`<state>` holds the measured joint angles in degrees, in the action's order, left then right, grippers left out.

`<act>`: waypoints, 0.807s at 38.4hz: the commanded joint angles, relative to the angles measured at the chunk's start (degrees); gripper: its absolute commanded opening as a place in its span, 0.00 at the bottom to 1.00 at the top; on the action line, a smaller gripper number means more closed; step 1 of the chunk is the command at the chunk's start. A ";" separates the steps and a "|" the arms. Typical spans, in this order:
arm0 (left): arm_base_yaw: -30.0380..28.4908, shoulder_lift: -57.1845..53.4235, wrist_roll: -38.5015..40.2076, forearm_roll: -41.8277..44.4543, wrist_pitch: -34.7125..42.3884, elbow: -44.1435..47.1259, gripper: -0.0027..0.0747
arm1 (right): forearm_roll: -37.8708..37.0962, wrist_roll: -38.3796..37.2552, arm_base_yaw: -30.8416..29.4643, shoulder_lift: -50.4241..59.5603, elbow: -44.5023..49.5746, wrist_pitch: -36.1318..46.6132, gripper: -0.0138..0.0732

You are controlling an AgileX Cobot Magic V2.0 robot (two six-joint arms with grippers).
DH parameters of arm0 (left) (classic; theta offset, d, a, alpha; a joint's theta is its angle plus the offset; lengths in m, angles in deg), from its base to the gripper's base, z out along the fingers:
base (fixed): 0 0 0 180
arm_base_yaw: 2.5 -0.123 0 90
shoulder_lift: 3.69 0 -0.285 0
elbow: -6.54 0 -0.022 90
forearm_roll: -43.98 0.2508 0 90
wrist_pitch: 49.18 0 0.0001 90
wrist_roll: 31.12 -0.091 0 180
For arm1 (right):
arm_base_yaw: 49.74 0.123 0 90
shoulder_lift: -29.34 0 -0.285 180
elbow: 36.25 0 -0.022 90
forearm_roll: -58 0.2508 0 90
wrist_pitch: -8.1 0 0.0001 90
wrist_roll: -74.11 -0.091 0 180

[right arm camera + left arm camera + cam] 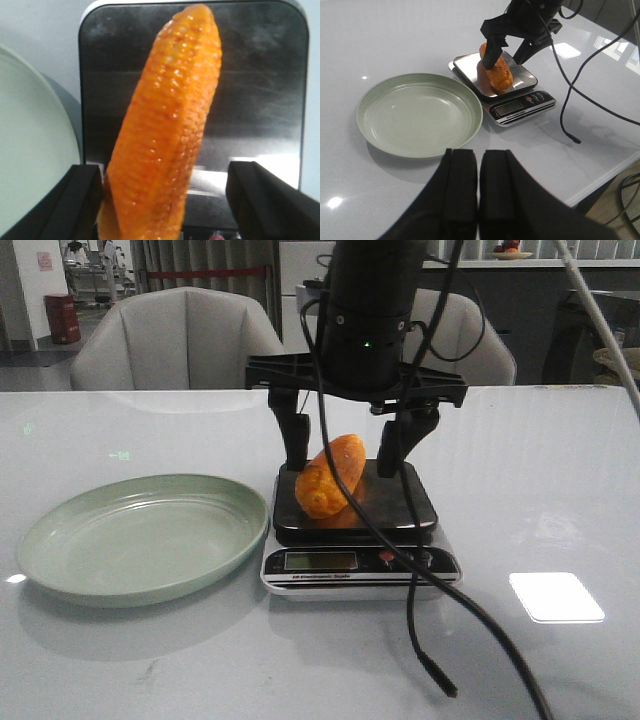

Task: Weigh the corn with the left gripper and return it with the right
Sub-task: 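Lower the right gripper over the corn on the scale and close, then lift the corn and carry it with the right gripper to the plate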

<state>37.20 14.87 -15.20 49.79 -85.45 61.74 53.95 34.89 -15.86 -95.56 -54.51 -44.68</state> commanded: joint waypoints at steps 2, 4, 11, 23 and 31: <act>0.23 0.47 0.16 0.36 3.85 -1.54 0.20 | -1.54 -0.80 0.42 0.67 -3.30 -0.57 0.79; 0.23 0.47 0.16 0.36 3.85 -1.54 0.20 | -1.54 -0.80 0.60 -0.06 -4.21 -1.46 0.72; 0.23 0.47 0.16 0.36 3.85 -1.54 0.20 | -1.42 -0.80 1.21 -0.92 -7.77 -2.78 0.33; 0.23 0.47 0.16 0.36 3.85 -1.54 0.20 | 5.32 2.48 7.78 -2.26 -15.06 -0.99 0.32; 0.23 0.47 0.16 0.36 3.85 -1.54 0.20 | 5.89 2.48 12.14 -4.78 -15.06 3.57 0.38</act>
<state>37.20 14.87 -15.20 49.90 -85.45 61.74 59.77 36.75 -4.64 -103.04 -67.60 -44.85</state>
